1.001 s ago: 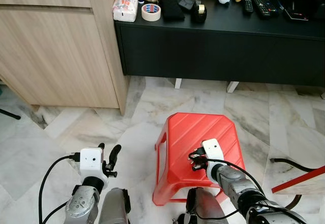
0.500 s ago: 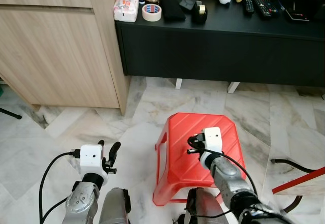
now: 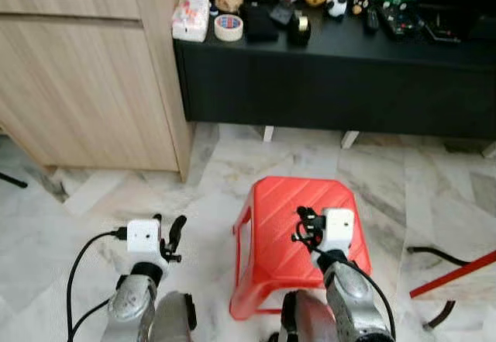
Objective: Hang keys on a hook
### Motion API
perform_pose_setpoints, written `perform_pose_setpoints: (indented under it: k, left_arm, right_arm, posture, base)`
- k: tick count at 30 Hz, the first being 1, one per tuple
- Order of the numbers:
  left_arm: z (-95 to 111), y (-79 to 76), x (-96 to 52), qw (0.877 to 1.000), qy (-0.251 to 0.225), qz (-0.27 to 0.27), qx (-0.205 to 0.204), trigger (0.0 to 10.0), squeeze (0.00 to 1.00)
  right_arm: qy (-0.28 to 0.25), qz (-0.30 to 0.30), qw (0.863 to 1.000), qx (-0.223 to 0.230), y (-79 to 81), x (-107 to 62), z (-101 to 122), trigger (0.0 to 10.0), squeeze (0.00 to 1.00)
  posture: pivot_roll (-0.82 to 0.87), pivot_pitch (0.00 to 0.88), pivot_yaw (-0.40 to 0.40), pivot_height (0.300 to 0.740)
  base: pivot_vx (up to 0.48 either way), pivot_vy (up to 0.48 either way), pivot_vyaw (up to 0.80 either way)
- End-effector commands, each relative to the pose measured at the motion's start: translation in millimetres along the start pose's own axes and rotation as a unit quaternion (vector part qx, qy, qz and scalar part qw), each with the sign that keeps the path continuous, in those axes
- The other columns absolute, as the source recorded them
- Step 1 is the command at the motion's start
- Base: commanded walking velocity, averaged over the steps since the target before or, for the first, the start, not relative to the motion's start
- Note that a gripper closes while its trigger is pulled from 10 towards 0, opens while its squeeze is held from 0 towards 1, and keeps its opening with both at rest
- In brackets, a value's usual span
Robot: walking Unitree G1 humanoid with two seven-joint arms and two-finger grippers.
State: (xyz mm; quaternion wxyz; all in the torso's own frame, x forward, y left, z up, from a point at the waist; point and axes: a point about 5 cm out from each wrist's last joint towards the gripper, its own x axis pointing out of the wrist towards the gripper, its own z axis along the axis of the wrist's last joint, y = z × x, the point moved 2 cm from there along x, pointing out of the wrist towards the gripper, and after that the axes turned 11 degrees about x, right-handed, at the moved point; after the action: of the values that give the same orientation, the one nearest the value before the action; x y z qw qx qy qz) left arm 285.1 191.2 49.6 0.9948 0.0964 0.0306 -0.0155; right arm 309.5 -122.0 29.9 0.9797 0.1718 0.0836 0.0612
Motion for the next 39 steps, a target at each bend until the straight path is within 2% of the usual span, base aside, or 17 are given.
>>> perform_pose_setpoints:
  k: [1, 13, 16, 20, 28, 39]
  left_arm:
    - [-3, -1.8, -0.7, 1.0, 0.001, -0.001, -0.002, 10.0, 0.0]
    - [-3, -3.9, 3.6, 1.0, -0.012, 0.0, -0.009, 10.0, 0.0]
    - [-2, -4.2, 4.7, 1.0, -0.015, -0.002, -0.01, 10.0, 0.0]
    - [-2, -4.4, 5.7, 1.0, -0.017, -0.003, -0.01, 10.0, 0.0]
    - [-2, -4.4, 6.5, 1.0, -0.021, -0.004, -0.01, 10.0, 0.0]
    - [-1, -4.5, 8.7, 1.0, -0.026, -0.005, -0.011, 10.0, 0.0]
  right_arm:
    - [-0.027, -0.018, 0.999, 0.001, -6.5, -1.0, 10, 10.0, 0.0]
    - [-0.059, -0.042, 0.997, -0.007, -6.7, 7.6, 28, 10.0, 0.0]
    - [-0.058, -0.045, 0.997, -0.011, -7.4, 8.2, 28, 10.0, 0.0]
    - [-0.057, -0.043, 0.997, -0.012, -7.3, 8.7, 28, 10.0, 0.0]
    - [-0.049, -0.04, 0.998, -0.008, -4.5, 8.8, 24, 10.0, 0.0]
    - [-0.045, -0.041, 0.998, -0.005, -3.9, 9.8, 23, 10.0, 0.0]
  posture:
    - [0.07, 0.092, -0.114, 0.623]
    - [0.07, 0.047, -0.118, 0.623]
    - [0.07, 0.042, -0.117, 0.623]
    - [0.07, 0.035, -0.116, 0.644]
    - [0.07, 0.022, -0.114, 0.644]
    - [0.08, 0.015, -0.111, 0.644]
  base:
    - [0.0, 0.0, 0.0]
    - [-0.04, 0.0, 0.0]
    - [-0.16, 0.0, 0.0]
    - [-0.12, 0.0, 0.0]
    - [0.0, 0.0, 0.0]
    - [-0.25, 0.0, 0.0]
